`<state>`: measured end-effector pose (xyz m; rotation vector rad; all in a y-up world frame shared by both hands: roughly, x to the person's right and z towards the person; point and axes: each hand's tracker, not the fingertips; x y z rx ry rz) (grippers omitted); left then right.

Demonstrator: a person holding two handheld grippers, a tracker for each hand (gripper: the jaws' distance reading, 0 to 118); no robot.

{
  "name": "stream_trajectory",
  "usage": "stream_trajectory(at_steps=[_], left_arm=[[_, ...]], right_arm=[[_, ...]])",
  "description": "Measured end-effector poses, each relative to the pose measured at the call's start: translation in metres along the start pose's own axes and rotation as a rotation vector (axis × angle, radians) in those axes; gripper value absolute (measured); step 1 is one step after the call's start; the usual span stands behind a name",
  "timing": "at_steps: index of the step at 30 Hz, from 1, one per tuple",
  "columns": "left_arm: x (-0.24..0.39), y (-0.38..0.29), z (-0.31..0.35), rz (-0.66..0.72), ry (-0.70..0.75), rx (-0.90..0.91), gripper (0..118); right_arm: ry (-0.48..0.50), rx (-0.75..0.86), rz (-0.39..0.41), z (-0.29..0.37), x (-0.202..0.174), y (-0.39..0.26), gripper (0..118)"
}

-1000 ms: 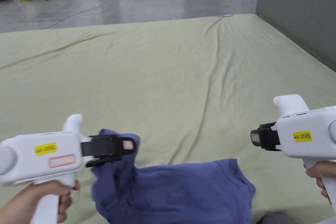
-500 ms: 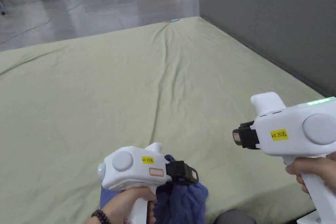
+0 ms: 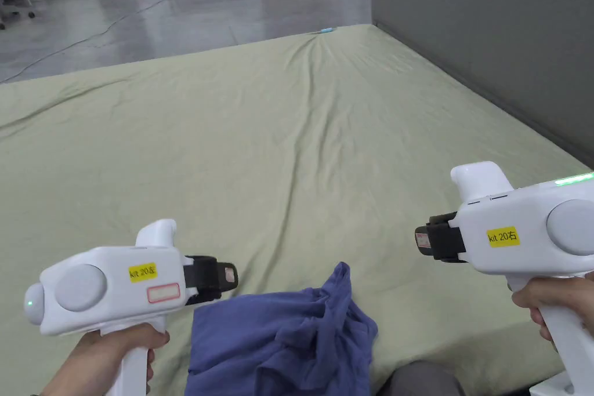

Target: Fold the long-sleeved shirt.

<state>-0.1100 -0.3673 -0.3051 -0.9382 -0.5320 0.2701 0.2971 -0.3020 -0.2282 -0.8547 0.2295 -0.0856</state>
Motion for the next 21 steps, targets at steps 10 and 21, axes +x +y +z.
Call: stream_trajectory(at_steps=[10,21], left_arm=[[0.039,-0.059,-0.105,-0.194,-0.086,-0.274,0],[0.086,-0.077,-0.15,-0.156,-0.179,-0.341,0]], right_arm=[[0.009,-0.018,0.003,-0.002,0.001,-0.006,0],[-0.023,-0.013,-0.061,0.006,0.02,-0.009,0]])
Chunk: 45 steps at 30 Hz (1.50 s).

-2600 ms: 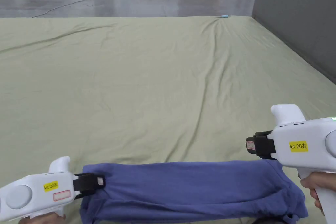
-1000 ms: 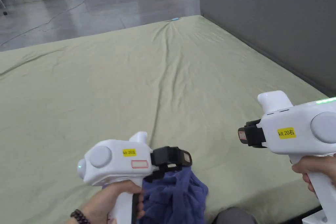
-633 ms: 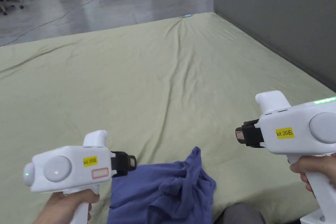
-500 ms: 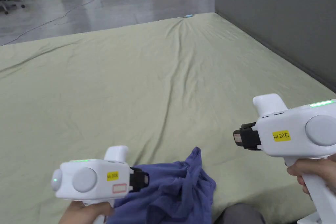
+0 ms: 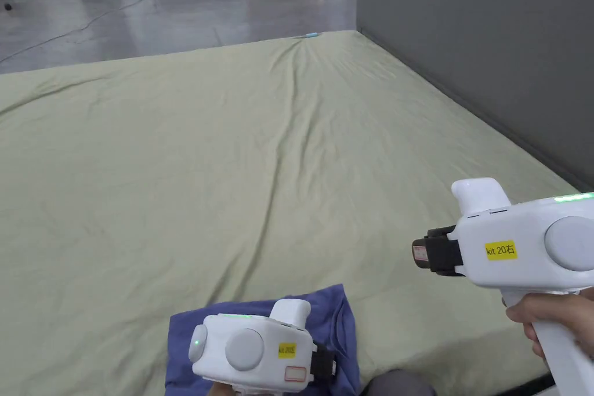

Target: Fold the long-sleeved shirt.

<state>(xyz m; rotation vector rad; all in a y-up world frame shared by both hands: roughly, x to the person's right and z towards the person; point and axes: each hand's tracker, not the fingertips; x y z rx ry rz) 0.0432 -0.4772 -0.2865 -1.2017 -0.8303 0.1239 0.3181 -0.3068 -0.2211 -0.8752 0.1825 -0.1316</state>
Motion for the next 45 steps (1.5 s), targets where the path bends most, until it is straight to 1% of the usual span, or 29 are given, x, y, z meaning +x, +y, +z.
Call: stream_trajectory(at_steps=[3,6,8,10,11,14,16,18,19,20,21,22,23,24,26,29,30,33,36,37,39,40,41,42,43,45], left_arm=[[-0.01,0.001,0.032,0.018,-0.019,0.051,0],[-0.027,-0.002,0.081,0.039,-0.02,0.146,0],[-0.045,-0.009,0.112,0.103,-0.023,0.21,0],[-0.068,-0.02,0.143,0.174,-0.025,0.284,0],[-0.079,-0.026,0.155,0.198,-0.021,0.311,0],[-0.11,-0.045,0.18,0.292,0.043,0.36,0],[-0.128,-0.059,0.186,0.379,0.041,0.367,0],[-0.139,-0.069,0.184,0.414,0.011,0.36,0],[-0.144,-0.073,0.181,0.428,0.009,0.352,11],[-0.147,-0.075,0.178,0.442,0.002,0.341,33],[-0.151,-0.075,0.172,0.456,-0.01,0.319,58],[-0.155,-0.075,0.165,0.471,-0.017,0.3,92],[-0.159,-0.075,0.159,0.484,-0.007,0.295,106],[-0.164,-0.074,0.151,0.496,-0.004,0.292,107],[-0.171,-0.07,0.139,0.52,-0.015,0.296,107],[-0.18,-0.064,0.119,0.558,-0.102,0.254,107],[-0.181,-0.06,0.112,0.549,-0.123,0.229,107],[-0.178,-0.054,0.098,0.511,-0.131,0.263,107],[-0.173,-0.047,0.089,0.505,-0.145,0.284,105],[-0.168,-0.045,0.09,0.456,-0.095,0.28,91],[-0.155,-0.04,0.095,0.353,0.089,0.216,49],[-0.152,-0.04,0.098,0.308,0.098,0.21,18],[-0.153,-0.041,0.104,0.32,-0.007,0.225,3],[-0.153,-0.044,0.11,0.372,-0.093,0.256,3],[-0.148,-0.045,0.115,0.391,-0.119,0.279,3],[-0.143,-0.045,0.124,0.317,-0.126,0.309,3]], right_arm=[[0.048,-0.018,0.011,-0.01,-0.012,0.005,0],[0.158,-0.072,0.044,-0.035,-0.039,0.013,0],[0.253,-0.126,0.057,-0.058,-0.06,0.016,0],[0.351,-0.195,0.051,-0.089,-0.078,0.014,0],[0.373,-0.236,0.054,-0.106,-0.084,0.012,0],[0.375,-0.392,0.06,-0.16,-0.095,-0.004,0],[0.33,-0.475,0.058,-0.19,-0.095,-0.02,0],[0.267,-0.509,0.062,-0.206,-0.091,-0.033,0],[0.26,-0.519,0.048,-0.21,-0.085,-0.039,0],[0.285,-0.523,0.016,-0.211,-0.08,-0.042,0],[0.33,-0.506,-0.041,-0.21,-0.075,-0.042,0],[0.322,-0.507,-0.045,-0.209,-0.073,-0.039,0],[0.318,-0.513,-0.032,-0.209,-0.073,-0.037,0],[0.315,-0.515,-0.028,-0.206,-0.073,-0.036,0],[0.312,-0.512,-0.019,-0.206,-0.075,-0.037,0],[0.306,-0.505,-0.012,-0.206,-0.077,-0.039,0],[0.307,-0.505,-0.014,-0.206,-0.077,-0.039,0],[0.313,-0.505,-0.026,-0.206,-0.074,-0.04,0],[0.314,-0.502,-0.031,-0.205,-0.075,-0.041,0],[0.313,-0.501,-0.032,-0.205,-0.075,-0.041,0],[0.308,-0.501,-0.033,-0.205,-0.076,-0.041,0],[0.305,-0.503,-0.034,-0.206,-0.078,-0.04,0],[0.298,-0.506,-0.035,-0.205,-0.081,-0.039,0],[0.281,-0.508,-0.029,-0.204,-0.084,-0.039,0],[0.266,-0.509,-0.018,-0.203,-0.088,-0.038,0],[0.229,-0.509,0.018,-0.202,-0.096,-0.035,0]])
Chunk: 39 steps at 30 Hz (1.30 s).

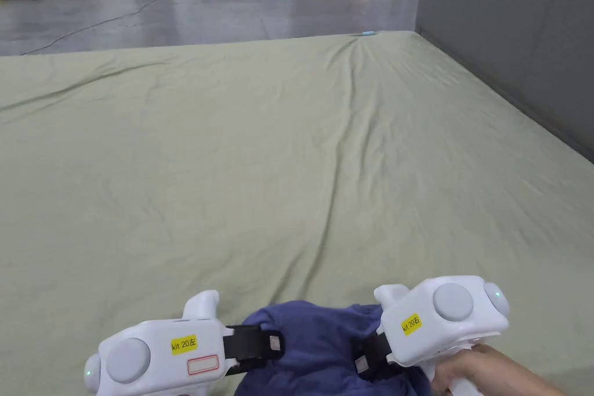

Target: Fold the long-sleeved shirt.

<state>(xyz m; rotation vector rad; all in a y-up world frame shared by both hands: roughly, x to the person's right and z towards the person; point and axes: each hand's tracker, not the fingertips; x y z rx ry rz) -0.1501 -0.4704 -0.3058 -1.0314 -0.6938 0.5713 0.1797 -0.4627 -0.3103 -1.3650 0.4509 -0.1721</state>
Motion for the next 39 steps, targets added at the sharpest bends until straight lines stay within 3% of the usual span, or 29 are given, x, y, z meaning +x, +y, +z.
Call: stream_trajectory(at_steps=[4,10,12,16,21,26,30,33,34,37,39], left_arm=[[-0.006,0.003,0.009,0.0,0.026,0.005,3],[-0.037,0.002,0.038,0.04,0.049,0.097,2],[-0.052,0.005,0.055,0.042,0.048,0.092,1],[-0.09,0.01,0.114,0.034,0.11,0.145,1],[-0.178,0.035,0.233,0.104,0.285,0.26,1],[-0.265,0.055,0.361,0.153,0.542,0.33,1],[-0.287,0.055,0.412,0.225,0.732,0.327,1],[-0.305,0.053,0.429,0.268,0.723,0.37,3],[-0.305,0.051,0.429,0.281,0.708,0.385,16],[-0.276,0.044,0.413,0.253,0.805,0.389,109],[-0.264,0.043,0.415,0.222,0.823,0.427,113]], right_arm=[[-0.065,0.04,0.045,0.011,-0.027,0.001,0],[-0.002,0.135,0.053,0.027,-0.077,0.013,0],[0.005,0.158,0.089,0.028,-0.101,0.024,0],[0.027,0.23,0.212,0.016,-0.171,0.055,0],[0.073,0.302,0.38,-0.023,-0.279,0.095,0],[0.124,0.311,0.531,-0.086,-0.38,0.131,0],[0.164,0.299,0.559,-0.14,-0.438,0.146,0],[0.152,0.316,0.598,-0.167,-0.471,0.143,0],[0.156,0.314,0.603,-0.175,-0.478,0.143,0],[0.179,0.297,0.592,-0.178,-0.479,0.141,0],[0.193,0.301,0.577,-0.167,-0.469,0.138,0]])
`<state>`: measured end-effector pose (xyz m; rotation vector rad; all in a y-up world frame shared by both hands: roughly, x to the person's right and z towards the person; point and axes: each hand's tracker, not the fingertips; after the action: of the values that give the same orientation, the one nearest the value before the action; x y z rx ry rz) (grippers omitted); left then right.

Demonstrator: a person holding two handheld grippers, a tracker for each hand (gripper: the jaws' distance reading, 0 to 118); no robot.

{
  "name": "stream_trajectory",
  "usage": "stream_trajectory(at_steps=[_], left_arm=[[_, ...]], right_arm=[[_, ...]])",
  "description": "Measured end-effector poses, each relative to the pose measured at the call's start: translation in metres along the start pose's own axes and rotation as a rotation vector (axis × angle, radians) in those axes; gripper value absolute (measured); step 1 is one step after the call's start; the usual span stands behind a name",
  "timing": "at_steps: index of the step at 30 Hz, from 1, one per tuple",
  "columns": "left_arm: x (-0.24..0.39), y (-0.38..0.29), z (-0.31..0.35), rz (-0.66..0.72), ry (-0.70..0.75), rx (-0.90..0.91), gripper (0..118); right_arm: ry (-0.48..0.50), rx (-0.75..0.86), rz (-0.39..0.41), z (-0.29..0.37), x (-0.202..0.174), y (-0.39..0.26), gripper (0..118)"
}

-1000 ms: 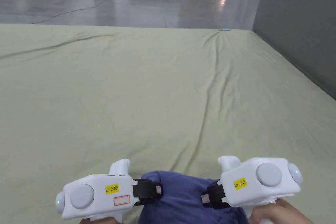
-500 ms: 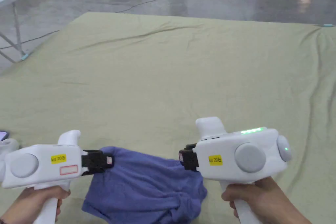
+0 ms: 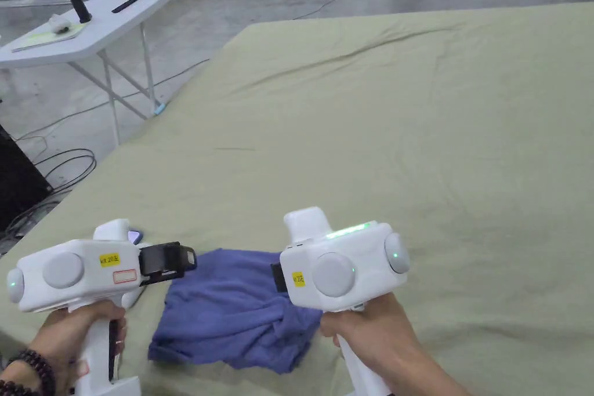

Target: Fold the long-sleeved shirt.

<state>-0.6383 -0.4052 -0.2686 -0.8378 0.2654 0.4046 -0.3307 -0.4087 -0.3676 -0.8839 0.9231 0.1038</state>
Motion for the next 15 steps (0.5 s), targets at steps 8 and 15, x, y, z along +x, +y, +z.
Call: stream_trajectory(at_steps=[8,15], left_arm=[[0.105,0.012,0.062,-0.091,-0.122,0.185,91],[0.318,-0.037,0.134,-0.303,-0.428,0.509,0]], right_arm=[[-0.118,0.161,-0.027,0.133,0.064,-0.013,0],[-0.378,0.496,-0.02,0.325,0.121,-0.048,0]])
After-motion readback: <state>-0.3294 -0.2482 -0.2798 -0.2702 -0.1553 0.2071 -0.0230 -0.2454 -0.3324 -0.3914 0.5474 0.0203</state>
